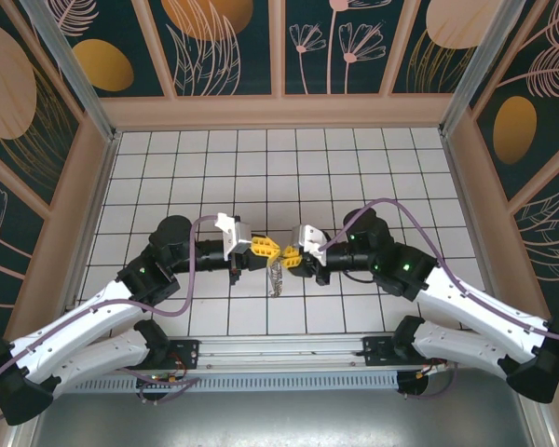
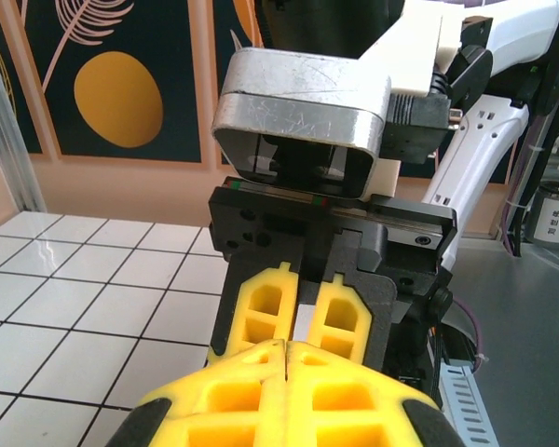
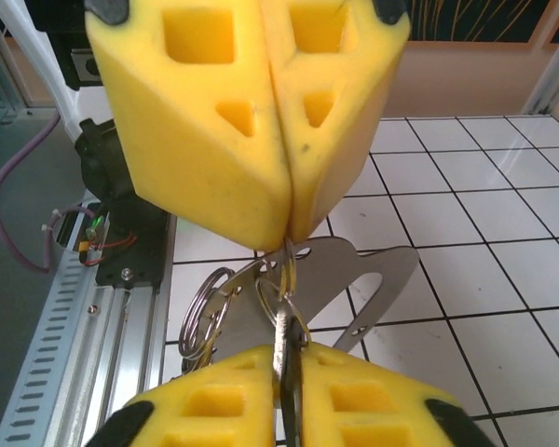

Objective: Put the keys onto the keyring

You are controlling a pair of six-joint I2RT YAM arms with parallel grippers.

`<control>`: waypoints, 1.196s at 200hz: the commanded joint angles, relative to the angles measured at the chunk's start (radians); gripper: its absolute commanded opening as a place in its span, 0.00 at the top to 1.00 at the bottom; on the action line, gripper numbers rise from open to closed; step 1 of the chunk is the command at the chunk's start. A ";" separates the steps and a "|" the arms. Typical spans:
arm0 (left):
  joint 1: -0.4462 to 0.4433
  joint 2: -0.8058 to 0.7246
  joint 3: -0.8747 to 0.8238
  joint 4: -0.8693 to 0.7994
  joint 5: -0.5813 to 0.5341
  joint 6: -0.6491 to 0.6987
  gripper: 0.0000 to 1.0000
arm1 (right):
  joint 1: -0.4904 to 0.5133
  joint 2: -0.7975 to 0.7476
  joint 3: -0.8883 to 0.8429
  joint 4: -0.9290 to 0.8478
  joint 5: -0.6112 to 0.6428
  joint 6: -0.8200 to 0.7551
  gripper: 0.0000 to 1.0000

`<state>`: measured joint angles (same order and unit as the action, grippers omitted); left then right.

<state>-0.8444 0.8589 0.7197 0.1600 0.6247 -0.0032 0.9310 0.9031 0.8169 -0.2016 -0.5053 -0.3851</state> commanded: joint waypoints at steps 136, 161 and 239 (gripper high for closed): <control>0.001 0.002 -0.008 0.102 0.069 -0.027 1.00 | -0.004 -0.080 -0.061 0.226 -0.035 0.055 0.75; 0.001 -0.001 -0.011 0.107 0.071 -0.028 1.00 | -0.003 -0.068 -0.059 0.243 -0.044 0.057 0.76; 0.002 0.001 -0.005 0.093 0.058 -0.020 1.00 | -0.004 -0.030 -0.046 0.222 -0.077 0.027 1.00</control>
<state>-0.8436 0.8646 0.7147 0.2050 0.6735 -0.0132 0.9283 0.8631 0.7563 0.0113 -0.5739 -0.3355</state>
